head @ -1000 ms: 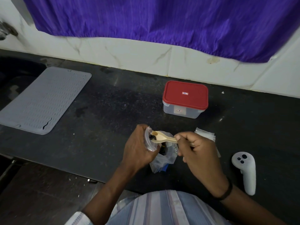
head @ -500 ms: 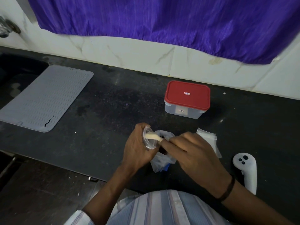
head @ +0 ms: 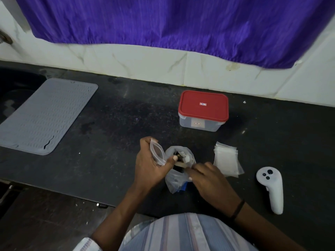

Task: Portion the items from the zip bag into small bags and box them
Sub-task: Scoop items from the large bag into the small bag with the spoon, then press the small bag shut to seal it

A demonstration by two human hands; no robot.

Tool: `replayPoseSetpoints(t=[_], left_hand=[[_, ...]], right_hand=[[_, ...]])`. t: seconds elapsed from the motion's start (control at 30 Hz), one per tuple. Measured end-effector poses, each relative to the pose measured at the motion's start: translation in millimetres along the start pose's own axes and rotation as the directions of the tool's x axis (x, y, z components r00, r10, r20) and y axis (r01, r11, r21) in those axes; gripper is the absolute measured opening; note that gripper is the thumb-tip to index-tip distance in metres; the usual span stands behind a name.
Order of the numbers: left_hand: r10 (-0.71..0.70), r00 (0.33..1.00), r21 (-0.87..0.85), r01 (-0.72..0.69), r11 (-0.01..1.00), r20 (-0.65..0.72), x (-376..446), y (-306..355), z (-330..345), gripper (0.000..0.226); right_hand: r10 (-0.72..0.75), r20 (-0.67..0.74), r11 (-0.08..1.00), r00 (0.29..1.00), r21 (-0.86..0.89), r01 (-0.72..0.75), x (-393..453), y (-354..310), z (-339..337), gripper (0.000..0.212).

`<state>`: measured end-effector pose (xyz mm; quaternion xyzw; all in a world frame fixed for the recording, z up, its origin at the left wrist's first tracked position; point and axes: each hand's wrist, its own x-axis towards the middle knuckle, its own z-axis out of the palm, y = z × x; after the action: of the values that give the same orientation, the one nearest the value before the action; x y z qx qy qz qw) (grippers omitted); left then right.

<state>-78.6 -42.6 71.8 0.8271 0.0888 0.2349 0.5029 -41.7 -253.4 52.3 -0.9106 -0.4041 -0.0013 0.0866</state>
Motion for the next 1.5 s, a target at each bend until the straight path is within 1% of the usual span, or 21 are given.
replayPoseSetpoints(t=[0.1, 0.17, 0.27, 0.3, 0.4, 0.43, 0.5, 0.53, 0.57, 0.67, 0.7, 0.77, 0.8, 0.87, 0.93, 1.0, 1.07, 1.17, 1.27, 1.37, 1.5], left_hand=[[0.025, 0.999, 0.041, -0.026, 0.999, 0.040, 3.0, 1.6, 3.3, 0.060], [0.026, 0.998, 0.075, -0.031, 0.997, 0.057, 5.3, 3.0, 4.5, 0.062], [0.051, 0.994, 0.159, -0.066, 0.985, 0.100, 6.6, 9.0, 8.2, 0.064], [0.050, 0.992, 0.178, -0.070, 0.982, 0.114, 6.5, 12.7, 10.1, 0.063], [0.055, 0.986, 0.268, -0.096, 0.959, 0.157, 4.7, 22.8, 18.1, 0.056], [0.079, 0.982, 0.296, -0.128, 0.947, 0.172, 3.5, 24.6, 21.4, 0.057], [0.115, 0.976, 0.277, -0.165, 0.947, 0.186, 1.0, 27.5, 25.7, 0.059], [0.126, 0.974, 0.253, -0.172, 0.952, 0.186, 0.0, 28.7, 26.8, 0.059], [0.132, 0.974, 0.235, -0.174, 0.956, 0.184, -0.8, 29.3, 27.7, 0.059], [0.121, 0.969, 0.178, -0.160, 0.971, 0.214, -3.2, 30.7, 30.8, 0.065], [0.123, 0.965, 0.129, -0.156, 0.979, 0.233, -4.0, 31.3, 32.5, 0.066], [0.136, 0.958, -0.034, -0.132, 0.991, 0.252, -4.5, 35.4, 36.0, 0.062], [0.148, 0.960, -0.119, -0.122, 0.985, 0.238, -4.2, 38.8, 37.7, 0.056], [0.138, 0.972, -0.223, -0.094, 0.970, 0.192, -1.8, 50.2, 42.9, 0.036], [0.053, 0.986, -0.254, -0.011, 0.967, 0.158, 4.9, 64.3, 50.7, 0.019], [-0.029, 0.988, -0.269, 0.070, 0.961, 0.151, 16.3, 72.8, 61.2, 0.025], [-0.062, 0.985, -0.242, 0.101, 0.965, 0.163, 33.0, 73.2, 71.8, 0.031], [-0.076, 0.968, -0.172, 0.119, 0.978, 0.240, 59.0, 60.7, 84.6, 0.035], [-0.138, 0.923, -0.030, 0.159, 0.987, 0.360, 81.7, 44.9, 97.3, 0.036], [-0.235, 0.863, 0.145, 0.190, 0.971, 0.448, 103.0, 24.0, 110.8, 0.033], [-0.413, 0.755, 0.271, 0.315, 0.910, 0.510, 119.4, 0.9, 122.3, 0.026]], right_hand=[[0.095, -0.071, 0.988, 0.993, 0.127, -0.085, 1.7, -5.6, -10.3, 0.037], [0.128, -0.122, 0.947, 0.984, 0.309, -0.084, 5.8, -9.8, -23.1, 0.041], [0.227, -0.157, 0.756, 0.961, 0.650, -0.073, 9.5, -17.4, -42.7, 0.037], [0.238, -0.175, 0.716, 0.955, 0.696, -0.051, 11.4, -20.3, -47.1, 0.035], [0.231, -0.204, 0.704, 0.951, 0.710, -0.019, 19.3, -26.9, -51.0, 0.032], [0.243, -0.214, 0.701, 0.946, 0.713, -0.019, 22.2, -28.0, -49.7, 0.025], [0.291, -0.243, 0.680, 0.925, 0.733, -0.021, 26.0, -28.4, -47.0, 0.009], [0.334, -0.240, 0.641, 0.911, 0.767, -0.033, 26.0, -28.1, -45.4, 0.005], [0.387, -0.208, 0.567, 0.898, 0.822, -0.054, 25.3, -28.3, -44.7, 0.004], [0.518, -0.083, 0.273, 0.851, 0.959, -0.073, 22.7, -30.9, -43.1, 0.008], [0.554, -0.067, 0.215, 0.830, 0.975, -0.065, 23.1, -31.8, -41.2, 0.009], [0.625, -0.078, 0.155, 0.777, 0.988, -0.025, 25.5, -34.2, -38.4, 0.009], [0.656, -0.102, 0.152, 0.748, 0.988, 0.001, 27.3, -34.6, -37.8, 0.010], [0.705, -0.176, 0.213, 0.687, 0.977, 0.031, 32.1, -33.0, -39.6, 0.013], [0.738, -0.250, 0.287, 0.627, 0.957, 0.043, 38.8, -27.2, -43.9, 0.014], [0.753, -0.310, 0.356, 0.580, 0.934, 0.036, 44.9, -15.5, -47.8, 0.015], [0.742, -0.373, 0.446, 0.557, 0.895, 0.006, 49.6, 1.8, -49.4, 0.014], [0.713, -0.418, 0.545, 0.564, 0.836, -0.070, 53.9, 29.2, -45.0, 0.012], [0.712, -0.388, 0.563, 0.585, 0.814, -0.145, 54.7, 53.4, -35.2, 0.011], [0.704, -0.337, 0.577, 0.625, 0.785, -0.226, 57.9, 72.7, -20.0, 0.010], [0.680, -0.267, 0.616, 0.683, 0.714, -0.333, 66.9, 87.9, 6.3, 0.013]])
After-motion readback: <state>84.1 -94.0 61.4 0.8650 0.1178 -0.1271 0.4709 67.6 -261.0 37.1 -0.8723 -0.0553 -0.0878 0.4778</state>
